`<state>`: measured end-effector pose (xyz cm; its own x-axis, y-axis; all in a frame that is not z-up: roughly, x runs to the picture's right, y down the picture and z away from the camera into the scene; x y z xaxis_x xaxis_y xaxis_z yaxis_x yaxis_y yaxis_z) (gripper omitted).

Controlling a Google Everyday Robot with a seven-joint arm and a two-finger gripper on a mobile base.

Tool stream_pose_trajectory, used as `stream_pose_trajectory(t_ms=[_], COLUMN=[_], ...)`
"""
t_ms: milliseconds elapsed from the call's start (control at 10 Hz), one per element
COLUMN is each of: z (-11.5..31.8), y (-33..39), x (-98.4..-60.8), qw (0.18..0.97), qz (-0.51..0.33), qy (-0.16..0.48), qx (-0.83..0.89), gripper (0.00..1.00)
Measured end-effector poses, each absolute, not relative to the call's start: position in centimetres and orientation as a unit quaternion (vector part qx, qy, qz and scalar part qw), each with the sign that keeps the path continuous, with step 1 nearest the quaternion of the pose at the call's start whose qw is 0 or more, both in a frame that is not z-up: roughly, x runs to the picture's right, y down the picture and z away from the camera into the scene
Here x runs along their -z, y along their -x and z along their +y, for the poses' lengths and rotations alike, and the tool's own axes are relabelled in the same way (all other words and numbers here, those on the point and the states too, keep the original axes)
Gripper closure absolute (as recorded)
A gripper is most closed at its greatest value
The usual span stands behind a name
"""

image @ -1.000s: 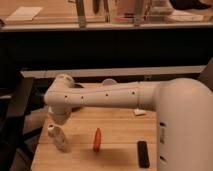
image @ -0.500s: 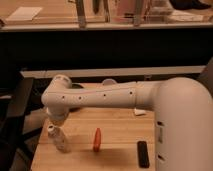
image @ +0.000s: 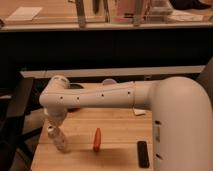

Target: Knock the bottle over

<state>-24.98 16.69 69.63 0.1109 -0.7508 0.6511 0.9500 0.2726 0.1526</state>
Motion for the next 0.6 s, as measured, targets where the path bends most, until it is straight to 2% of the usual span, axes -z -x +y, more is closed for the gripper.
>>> stream_pose_trajectory(t_ms=[600], z=[16.77], y=[25.82], x=[-69.60], qw=[0.725], qz=[-0.325], qy=[0.145], qx=[0.589], gripper=[1.00])
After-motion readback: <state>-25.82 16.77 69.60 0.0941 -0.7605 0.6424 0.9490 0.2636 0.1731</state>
